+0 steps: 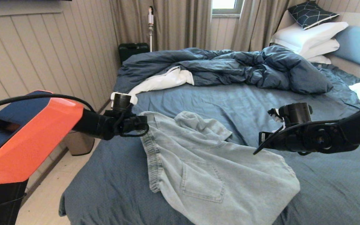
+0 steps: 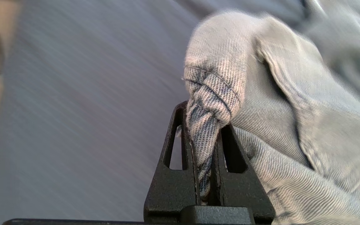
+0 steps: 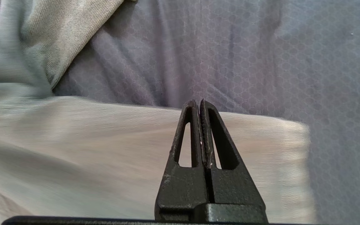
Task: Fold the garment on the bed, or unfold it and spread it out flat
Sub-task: Unford the blue shorts
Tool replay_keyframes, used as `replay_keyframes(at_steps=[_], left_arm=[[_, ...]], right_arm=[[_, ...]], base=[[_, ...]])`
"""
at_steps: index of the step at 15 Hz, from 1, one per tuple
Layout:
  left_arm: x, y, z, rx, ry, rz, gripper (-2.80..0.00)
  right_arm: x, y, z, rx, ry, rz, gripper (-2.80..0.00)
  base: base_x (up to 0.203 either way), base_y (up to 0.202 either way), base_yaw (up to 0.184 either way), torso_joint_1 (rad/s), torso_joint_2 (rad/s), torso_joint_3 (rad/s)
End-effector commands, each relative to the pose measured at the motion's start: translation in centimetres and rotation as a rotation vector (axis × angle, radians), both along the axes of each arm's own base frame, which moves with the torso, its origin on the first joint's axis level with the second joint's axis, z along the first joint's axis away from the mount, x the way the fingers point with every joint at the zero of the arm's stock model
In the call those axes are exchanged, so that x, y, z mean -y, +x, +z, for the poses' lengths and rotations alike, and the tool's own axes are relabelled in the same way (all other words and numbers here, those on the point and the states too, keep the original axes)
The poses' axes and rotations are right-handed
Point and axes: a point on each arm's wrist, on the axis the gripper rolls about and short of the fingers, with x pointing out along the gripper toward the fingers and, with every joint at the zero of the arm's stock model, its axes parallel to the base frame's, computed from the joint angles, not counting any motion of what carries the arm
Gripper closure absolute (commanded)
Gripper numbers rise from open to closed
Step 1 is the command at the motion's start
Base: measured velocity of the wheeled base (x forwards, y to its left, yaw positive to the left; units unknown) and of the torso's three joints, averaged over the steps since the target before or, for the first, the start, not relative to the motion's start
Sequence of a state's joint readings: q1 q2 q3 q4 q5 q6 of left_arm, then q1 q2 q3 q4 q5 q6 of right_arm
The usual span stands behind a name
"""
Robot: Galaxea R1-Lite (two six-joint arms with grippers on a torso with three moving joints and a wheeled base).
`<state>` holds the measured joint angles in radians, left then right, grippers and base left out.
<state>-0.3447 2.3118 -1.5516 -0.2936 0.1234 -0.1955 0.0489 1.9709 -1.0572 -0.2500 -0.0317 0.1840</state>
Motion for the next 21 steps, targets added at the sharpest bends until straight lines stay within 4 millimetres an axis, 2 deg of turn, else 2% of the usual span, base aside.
replay_keyframes(at_steps=[1, 5, 7, 8, 11, 14, 17, 18, 21], left_arm=[[-1.5, 2.0, -0.1, 0.012, 0.001, 0.041, 0.00], [-3.9, 5.4, 0.2, 0.020, 0.020, 0.095, 0.00], [-4.8, 6.3, -0.1, 0.013, 0.070, 0.075, 0.00], [-5.0, 6.4, -0.9, 0.004, 0.096, 0.061, 0.00], [-6.0, 6.5, -1.4, -0.011, 0.105, 0.081, 0.00], [-8.2, 6.3, -0.7, -0.043, 0.119, 0.110, 0.00], [-9.0, 6.1, -0.5, -0.050, 0.152, 0.102, 0.00], [-9.0, 6.0, -0.8, -0.061, 0.159, 0.100, -2.80], [-8.9, 5.7, -1.1, -0.073, 0.161, 0.097, -2.80]], right_arm=[[0.0, 0.1, -0.2, -0.004, 0.000, 0.000, 0.00], [0.0, 0.6, -0.7, -0.008, -0.003, -0.002, 0.00], [-0.2, 0.8, -0.7, -0.002, -0.002, 0.000, 0.00], [-0.2, 1.0, -0.8, -0.005, -0.003, 0.002, 0.00], [-0.3, 1.1, -1.1, -0.010, -0.004, 0.002, 0.00], [-0.3, 1.1, -1.0, -0.007, -0.004, 0.002, 0.00], [-0.3, 1.2, -1.0, -0.007, -0.003, 0.002, 0.00], [-0.3, 1.2, -1.1, -0.008, -0.004, 0.002, 0.00], [-0.2, 1.2, -1.3, -0.014, -0.004, 0.001, 0.00]], base=[[0.000, 0.000, 0.000, 0.000, 0.00, 0.000], [0.000, 0.000, 0.000, 0.000, 0.00, 0.000], [0.000, 0.000, 0.000, 0.000, 0.00, 0.000], [0.000, 0.000, 0.000, 0.000, 0.00, 0.000], [0.000, 0.000, 0.000, 0.000, 0.00, 0.000], [0.000, 0.000, 0.000, 0.000, 0.00, 0.000], [0.000, 0.000, 0.000, 0.000, 0.00, 0.000], [0.000, 0.000, 0.000, 0.000, 0.00, 0.000], [0.000, 0.000, 0.000, 0.000, 0.00, 0.000]])
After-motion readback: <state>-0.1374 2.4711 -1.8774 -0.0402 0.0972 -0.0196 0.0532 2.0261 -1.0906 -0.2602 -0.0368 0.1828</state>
